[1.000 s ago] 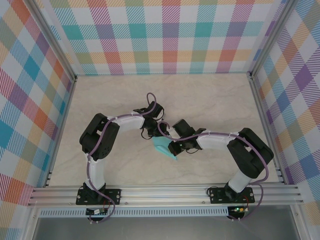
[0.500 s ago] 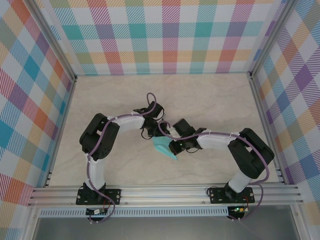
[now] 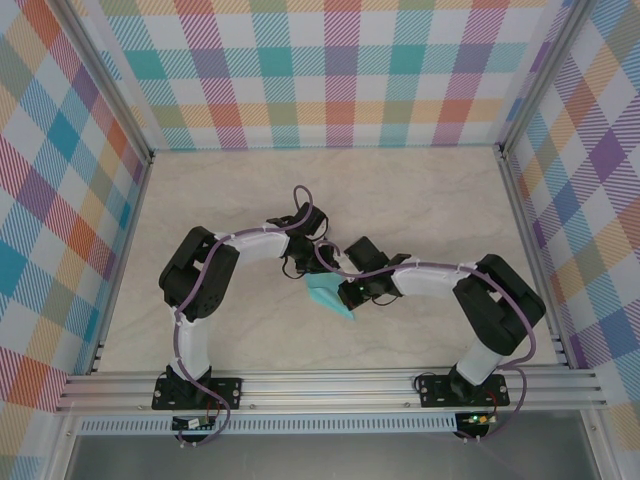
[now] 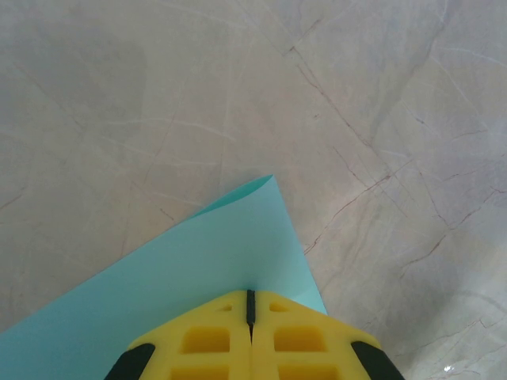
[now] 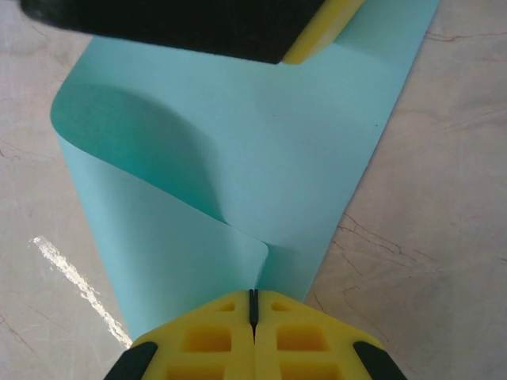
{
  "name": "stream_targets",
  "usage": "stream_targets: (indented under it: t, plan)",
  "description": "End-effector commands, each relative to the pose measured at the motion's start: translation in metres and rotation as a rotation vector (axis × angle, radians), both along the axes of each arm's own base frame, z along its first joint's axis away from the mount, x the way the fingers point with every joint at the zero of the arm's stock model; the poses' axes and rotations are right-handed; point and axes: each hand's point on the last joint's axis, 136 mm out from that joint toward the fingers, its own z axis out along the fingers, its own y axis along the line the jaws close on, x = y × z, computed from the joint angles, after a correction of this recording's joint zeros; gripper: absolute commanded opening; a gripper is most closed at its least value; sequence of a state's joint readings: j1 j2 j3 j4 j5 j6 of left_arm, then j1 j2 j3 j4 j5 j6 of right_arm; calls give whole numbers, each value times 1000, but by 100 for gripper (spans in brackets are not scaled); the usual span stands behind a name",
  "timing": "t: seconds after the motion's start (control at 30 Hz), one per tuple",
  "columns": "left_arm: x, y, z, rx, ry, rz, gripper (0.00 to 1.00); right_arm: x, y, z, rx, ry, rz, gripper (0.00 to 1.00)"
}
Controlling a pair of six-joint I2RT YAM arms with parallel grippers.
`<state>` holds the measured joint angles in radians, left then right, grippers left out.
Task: Fold a paper plane with a square sheet of paper (fold left side to right side)
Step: Third fold the triangle at the center of the table.
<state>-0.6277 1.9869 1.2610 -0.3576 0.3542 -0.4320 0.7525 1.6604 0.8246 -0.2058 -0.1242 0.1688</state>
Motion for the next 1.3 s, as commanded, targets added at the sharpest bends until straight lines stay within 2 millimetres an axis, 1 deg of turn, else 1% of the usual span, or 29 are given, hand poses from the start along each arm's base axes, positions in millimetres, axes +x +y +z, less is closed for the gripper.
stream_targets:
  t: [0.0, 0.13, 0.27, 0.43, 0.53, 0.6, 0.63, 0.73, 0.9, 1.0, 1.1, 1.17, 1.27]
  plan:
    - [-14, 11, -18, 80, 47, -12, 3, 0, -3, -7, -36, 26, 6, 0]
    - [-12, 12, -9, 75, 32, -12, 7, -5, -9, -14, -66, 52, 4, 0]
    - [-7, 18, 6, 73, 16, 0, 12, -10, -14, -18, -80, 66, 3, 0]
    - [3, 33, 28, 41, -3, 38, 20, -13, -17, -20, -86, 72, 2, 0]
    - [9, 43, 46, 7, -25, 64, 27, -13, -17, -20, -84, 72, 4, 0]
    - [9, 50, 57, -12, -36, 80, 28, -13, -16, -19, -80, 68, 8, 0]
    - [8, 52, 61, -18, -39, 83, 27, -13, -16, -19, -80, 69, 9, 0]
    - [-4, 49, 72, -84, -30, 76, 19, -13, -15, -18, -76, 67, 15, 0]
    - [-35, 23, 73, -236, 44, 38, 10, -12, -14, -16, -72, 62, 20, 0]
    - [-48, 13, 69, -252, 76, 29, 8, -13, -15, -17, -77, 63, 20, 0]
    - [-61, 4, 60, -245, 104, 6, 8, -13, -15, -17, -76, 63, 21, 0]
    - [-65, 1, 53, -229, 117, -2, 8, -13, -15, -17, -77, 65, 21, 0]
    - [-68, 3, 39, -201, 142, 10, 7, -13, -15, -17, -79, 65, 20, 0]
